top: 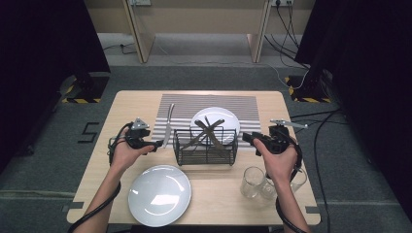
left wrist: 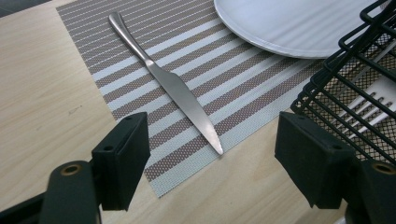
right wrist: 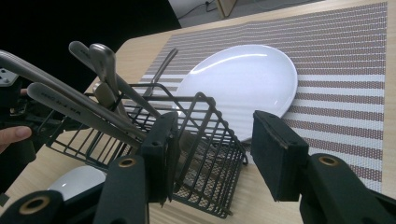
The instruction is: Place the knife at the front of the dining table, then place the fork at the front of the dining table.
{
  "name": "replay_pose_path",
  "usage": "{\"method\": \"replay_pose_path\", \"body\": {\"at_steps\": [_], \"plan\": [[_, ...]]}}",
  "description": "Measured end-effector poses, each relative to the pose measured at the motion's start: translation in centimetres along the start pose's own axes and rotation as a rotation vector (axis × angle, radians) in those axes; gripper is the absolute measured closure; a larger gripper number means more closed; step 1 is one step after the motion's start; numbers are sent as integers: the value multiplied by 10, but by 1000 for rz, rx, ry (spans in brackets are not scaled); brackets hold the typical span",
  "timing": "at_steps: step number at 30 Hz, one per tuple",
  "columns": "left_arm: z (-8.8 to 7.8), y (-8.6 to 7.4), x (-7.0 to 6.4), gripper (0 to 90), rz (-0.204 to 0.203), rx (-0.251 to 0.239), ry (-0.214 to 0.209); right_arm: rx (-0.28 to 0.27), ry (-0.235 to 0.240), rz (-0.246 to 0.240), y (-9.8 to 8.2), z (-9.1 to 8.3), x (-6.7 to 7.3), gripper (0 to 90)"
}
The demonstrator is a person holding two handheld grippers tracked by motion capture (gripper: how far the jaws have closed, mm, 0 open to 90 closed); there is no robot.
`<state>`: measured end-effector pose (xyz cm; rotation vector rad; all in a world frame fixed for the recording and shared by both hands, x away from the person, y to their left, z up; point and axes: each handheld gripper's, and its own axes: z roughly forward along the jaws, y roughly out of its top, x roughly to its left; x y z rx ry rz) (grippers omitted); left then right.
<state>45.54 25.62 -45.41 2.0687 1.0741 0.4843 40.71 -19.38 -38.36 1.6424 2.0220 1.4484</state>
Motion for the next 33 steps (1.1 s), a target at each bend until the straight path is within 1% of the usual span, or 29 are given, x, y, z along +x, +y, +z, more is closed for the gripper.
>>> {"method": "replay_pose_path", "body": {"at_steps": [5, 10, 13, 16, 18, 22, 23, 25, 26, 27, 28, 29, 30, 31, 32, 33], "plan": [[-2, -2, 1, 261, 0, 8, 4, 1, 5, 3, -1, 0, -1, 517], [-7, -6, 2, 259, -6, 5, 10, 6, 12, -3, 0, 3, 1, 517], [-12, -8, 3, 259, -12, -4, 20, 12, 21, -15, -1, 6, 6, 516], [-15, -10, 4, 259, -20, -10, 20, 27, 33, -30, -2, 12, 11, 517], [-17, -12, 4, 259, -20, -9, 20, 31, 34, -34, -1, 13, 13, 518], [-20, -17, 2, 259, -27, -14, 17, 35, 45, -58, -1, 17, 20, 521], [-21, -18, 1, 259, -29, -14, 16, 37, 54, -76, -1, 19, 24, 524], [-23, -19, 0, 259, -29, -16, 15, 36, 56, -82, -1, 20, 26, 524], [-24, -20, -1, 259, -27, -17, 14, 34, 65, -98, -1, 22, 31, 515], [-26, -20, -2, 259, -26, -20, 15, 34, 65, -98, -1, 22, 31, 515], [-28, -21, -2, 259, -23, -24, 16, 35, 51, -111, -2, 23, 34, 514], [-30, -21, -2, 259, -16, -26, 23, 26, 33, -131, -2, 23, 37, 537], [-31, -22, -3, 259, -6, -27, 32, 26, 33, -131, -2, 23, 37, 537], [-35, -23, -4, 259, -2, -33, 36, -38, 25, -123, 3, 16, 37, 540], [-35, -23, -4, 259, -2, -33, 36, -38, 25, -123, 3, 16, 37, 540], [-37, -24, -5, 259, -1, -38, 33, -62, 10, -124, 6, 12, 37, 541]]}}
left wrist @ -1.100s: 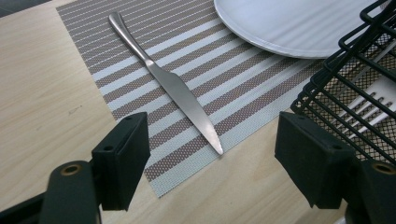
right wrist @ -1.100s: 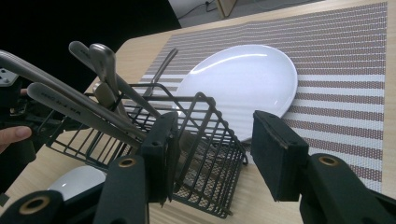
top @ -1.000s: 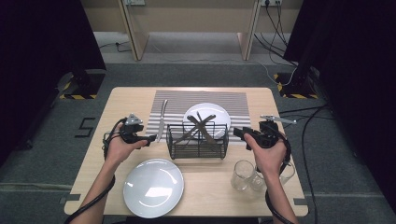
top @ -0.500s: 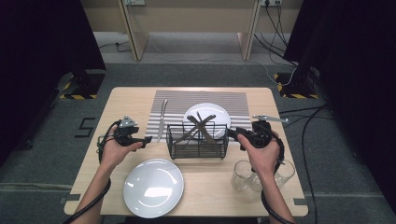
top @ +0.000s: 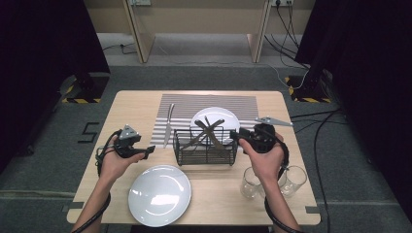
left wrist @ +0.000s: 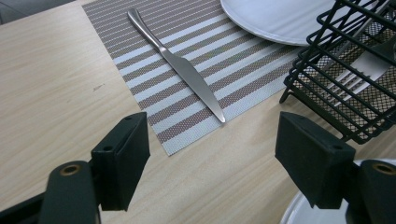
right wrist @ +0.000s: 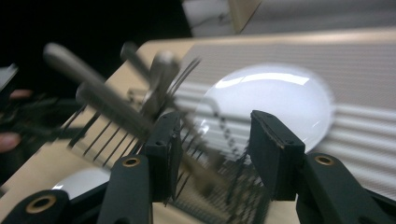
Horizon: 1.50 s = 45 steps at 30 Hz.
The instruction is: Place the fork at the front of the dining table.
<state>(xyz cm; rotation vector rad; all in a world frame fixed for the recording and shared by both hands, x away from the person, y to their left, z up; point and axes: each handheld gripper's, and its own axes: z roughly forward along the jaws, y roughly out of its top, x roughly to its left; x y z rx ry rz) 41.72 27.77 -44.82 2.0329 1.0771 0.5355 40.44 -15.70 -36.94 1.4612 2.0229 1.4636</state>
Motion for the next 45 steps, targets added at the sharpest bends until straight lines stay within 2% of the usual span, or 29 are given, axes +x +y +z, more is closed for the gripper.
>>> {"method": "replay_pose_path", "body": {"at_steps": [2, 4, 10, 15, 18, 30, 38, 41, 45], "plan": [[-2, -2, -1, 259, 3, 2, -1, -1, 10, 3, 6, -3, 2, 539], [-3, -4, -2, 258, 3, 1, -6, 9, 15, -17, 8, -2, 7, 540], [-6, -10, -5, 258, 2, 6, -17, 42, 39, -28, 5, 8, 14, 546], [-13, -13, -9, 259, -2, -15, -15, 63, 63, -49, 2, 14, 23, 551], [-17, -15, -13, 259, -4, -26, -29, 71, 77, -62, -1, 19, 31, 553], [-27, -29, -18, 259, -22, -45, -31, 86, 83, -96, -4, 31, 45, 569], [-28, -32, -18, 259, -32, -41, -42, 92, 72, -126, -7, 37, 53, 586], [-27, -32, -19, 259, -43, -44, -65, 100, 67, -136, -8, 40, 55, 604], [-26, -31, -18, 258, -38, -42, -59, 100, 67, -141, -7, 42, 56, 611]]}}
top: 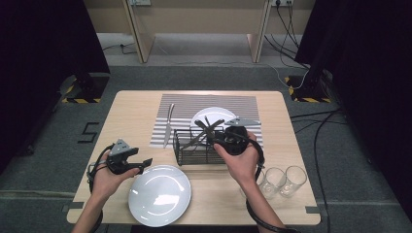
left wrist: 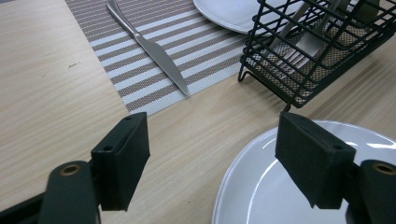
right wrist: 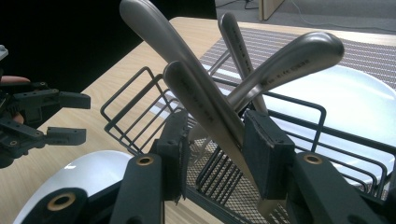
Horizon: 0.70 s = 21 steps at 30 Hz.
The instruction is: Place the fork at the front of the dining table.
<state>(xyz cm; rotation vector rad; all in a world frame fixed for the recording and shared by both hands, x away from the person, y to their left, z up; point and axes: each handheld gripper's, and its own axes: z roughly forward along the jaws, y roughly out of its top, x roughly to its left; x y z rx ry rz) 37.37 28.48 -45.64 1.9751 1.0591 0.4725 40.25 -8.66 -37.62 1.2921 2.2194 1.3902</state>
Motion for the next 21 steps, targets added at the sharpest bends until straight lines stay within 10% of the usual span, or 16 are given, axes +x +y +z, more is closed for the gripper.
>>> {"method": "replay_pose_path", "body": {"at_steps": [21], "plan": [[4, -2, -1, 259, 14, 15, -18, -7, -83, -91, -3, 9, 9, 670]]}}
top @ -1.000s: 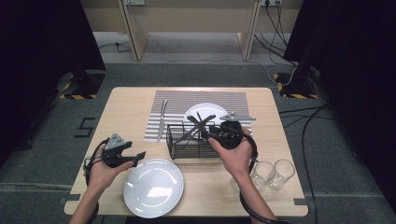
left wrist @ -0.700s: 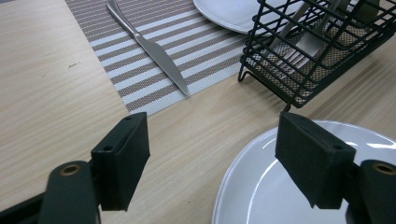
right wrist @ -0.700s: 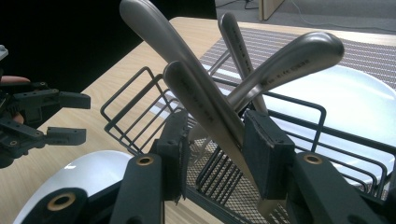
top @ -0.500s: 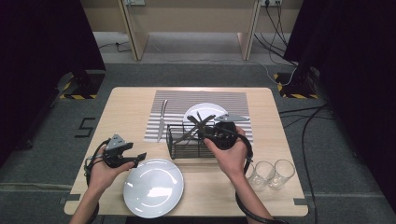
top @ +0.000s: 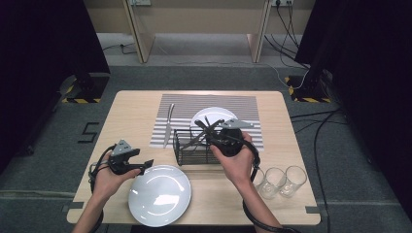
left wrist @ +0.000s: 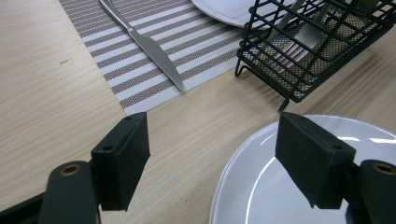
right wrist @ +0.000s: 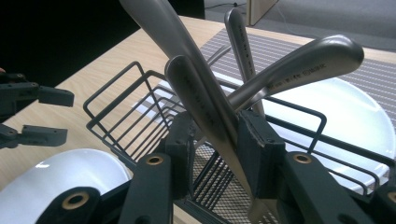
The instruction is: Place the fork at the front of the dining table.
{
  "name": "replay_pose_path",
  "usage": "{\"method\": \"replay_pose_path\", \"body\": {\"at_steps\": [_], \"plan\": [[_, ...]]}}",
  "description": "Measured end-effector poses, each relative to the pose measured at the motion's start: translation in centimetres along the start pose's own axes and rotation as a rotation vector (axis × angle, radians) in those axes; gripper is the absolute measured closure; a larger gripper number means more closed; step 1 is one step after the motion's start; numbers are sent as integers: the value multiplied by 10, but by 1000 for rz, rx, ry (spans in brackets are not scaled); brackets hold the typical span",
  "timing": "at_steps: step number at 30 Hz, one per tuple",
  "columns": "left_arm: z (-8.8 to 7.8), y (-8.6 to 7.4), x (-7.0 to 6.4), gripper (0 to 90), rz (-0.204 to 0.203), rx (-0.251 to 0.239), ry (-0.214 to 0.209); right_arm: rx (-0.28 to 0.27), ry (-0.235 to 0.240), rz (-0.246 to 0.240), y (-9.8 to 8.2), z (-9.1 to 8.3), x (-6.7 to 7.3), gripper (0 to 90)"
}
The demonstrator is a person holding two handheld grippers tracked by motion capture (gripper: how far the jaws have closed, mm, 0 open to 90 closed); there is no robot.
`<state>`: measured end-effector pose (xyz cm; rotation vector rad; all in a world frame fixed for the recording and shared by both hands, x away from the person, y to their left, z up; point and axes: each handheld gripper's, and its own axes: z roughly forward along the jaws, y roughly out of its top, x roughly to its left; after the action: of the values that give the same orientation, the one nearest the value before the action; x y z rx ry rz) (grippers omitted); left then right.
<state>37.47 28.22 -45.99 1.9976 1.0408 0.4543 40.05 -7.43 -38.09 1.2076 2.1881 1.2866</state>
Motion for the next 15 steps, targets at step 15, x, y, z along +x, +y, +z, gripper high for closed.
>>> {"method": "replay_pose_path", "body": {"at_steps": [15], "plan": [[0, -1, 2, 260, -1, 3, 5, -21, -32, -67, -1, -3, 4, 773]]}}
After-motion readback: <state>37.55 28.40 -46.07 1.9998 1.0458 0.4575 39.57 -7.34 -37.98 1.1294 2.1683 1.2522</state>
